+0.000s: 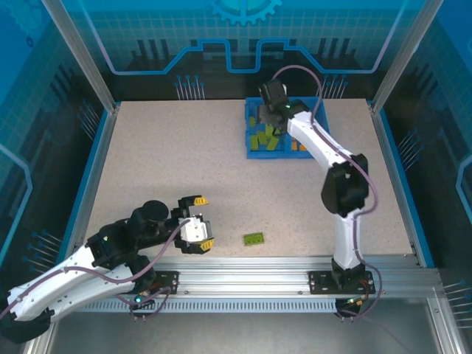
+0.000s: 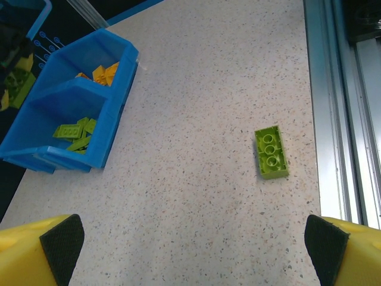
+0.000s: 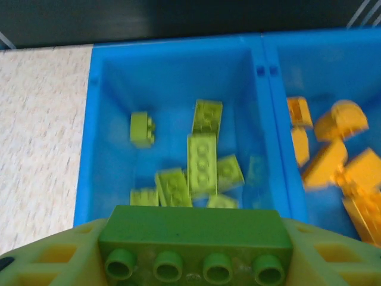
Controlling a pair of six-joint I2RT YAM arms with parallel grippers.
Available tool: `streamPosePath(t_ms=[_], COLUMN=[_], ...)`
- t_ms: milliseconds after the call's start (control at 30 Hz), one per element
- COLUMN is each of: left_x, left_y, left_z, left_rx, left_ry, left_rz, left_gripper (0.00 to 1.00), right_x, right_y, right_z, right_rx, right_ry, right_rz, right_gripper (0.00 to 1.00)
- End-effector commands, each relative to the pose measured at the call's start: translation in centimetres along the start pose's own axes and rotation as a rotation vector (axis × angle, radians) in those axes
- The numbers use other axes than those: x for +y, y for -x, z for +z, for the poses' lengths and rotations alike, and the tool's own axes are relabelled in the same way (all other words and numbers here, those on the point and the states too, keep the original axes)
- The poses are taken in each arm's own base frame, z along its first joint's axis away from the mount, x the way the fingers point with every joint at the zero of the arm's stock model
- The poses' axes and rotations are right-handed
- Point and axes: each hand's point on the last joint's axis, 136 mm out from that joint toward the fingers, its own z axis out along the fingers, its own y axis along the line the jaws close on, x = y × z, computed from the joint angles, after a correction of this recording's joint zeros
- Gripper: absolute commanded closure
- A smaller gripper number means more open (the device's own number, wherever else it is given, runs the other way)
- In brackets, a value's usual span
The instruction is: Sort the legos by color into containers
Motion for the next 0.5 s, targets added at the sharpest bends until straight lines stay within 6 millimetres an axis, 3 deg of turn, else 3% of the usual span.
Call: streamPosePath(t_ms=[0,100,233,333,467], left_x=[0.4,0.4,0.4,0.4,0.3], left_y=[-0.1,-0.2,-0.3,-0.5,-0.7], left_z=[0.1,0.2,0.3,0.4,0.6], left_rx=[-0.013,-0.013,-0.012,-0.01,-0.006], left_ry=[0.023,0.022,0.023,0.023,0.02], left_rz=[-0.026,-0.031,-0.034,-0.038,-0.04], left_gripper=[0.01,0.01,0.01,0.01,0.01], right_x=[-0.8,-0.5,0.3,0.6,0.8], right_y=[1.4,2.0,3.5,4.3,5.7], right_z=[3.2,6.7,8.7,8.9,7.7], right_rx=[0.004,0.004,-0.034,-0.067,-0.097], right_ry=[-0.037,-0.06,-0.007,0.013,0.05], right_rz=[-0.062,-0.087,-0.082,-0.085,-0.069], right_gripper=[0.44,0.41,0.35,0.27,0.14])
